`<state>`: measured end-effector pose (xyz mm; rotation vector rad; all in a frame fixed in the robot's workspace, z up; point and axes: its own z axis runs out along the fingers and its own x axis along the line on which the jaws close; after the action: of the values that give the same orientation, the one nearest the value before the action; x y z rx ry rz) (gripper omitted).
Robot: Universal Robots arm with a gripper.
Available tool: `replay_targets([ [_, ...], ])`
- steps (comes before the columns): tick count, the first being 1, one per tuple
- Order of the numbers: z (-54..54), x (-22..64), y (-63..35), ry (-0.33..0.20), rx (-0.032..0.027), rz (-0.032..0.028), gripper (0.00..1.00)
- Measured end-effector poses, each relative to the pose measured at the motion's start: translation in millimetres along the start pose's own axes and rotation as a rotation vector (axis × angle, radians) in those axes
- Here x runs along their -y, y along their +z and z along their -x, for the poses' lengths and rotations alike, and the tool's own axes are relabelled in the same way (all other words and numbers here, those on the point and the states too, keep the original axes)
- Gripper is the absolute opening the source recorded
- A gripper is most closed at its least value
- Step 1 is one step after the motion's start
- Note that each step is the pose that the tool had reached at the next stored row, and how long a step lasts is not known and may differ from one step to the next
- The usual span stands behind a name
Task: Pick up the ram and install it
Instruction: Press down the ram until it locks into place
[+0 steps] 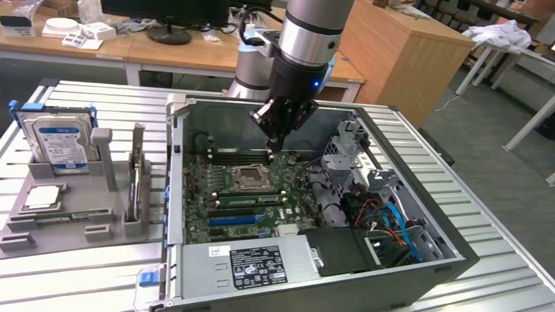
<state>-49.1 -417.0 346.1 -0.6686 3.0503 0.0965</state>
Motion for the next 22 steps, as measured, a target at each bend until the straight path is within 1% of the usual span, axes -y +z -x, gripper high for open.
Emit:
replay_targets([
  [22,0.0,0.0,0.5,0.391,0.0223,-0.0118,0.11],
])
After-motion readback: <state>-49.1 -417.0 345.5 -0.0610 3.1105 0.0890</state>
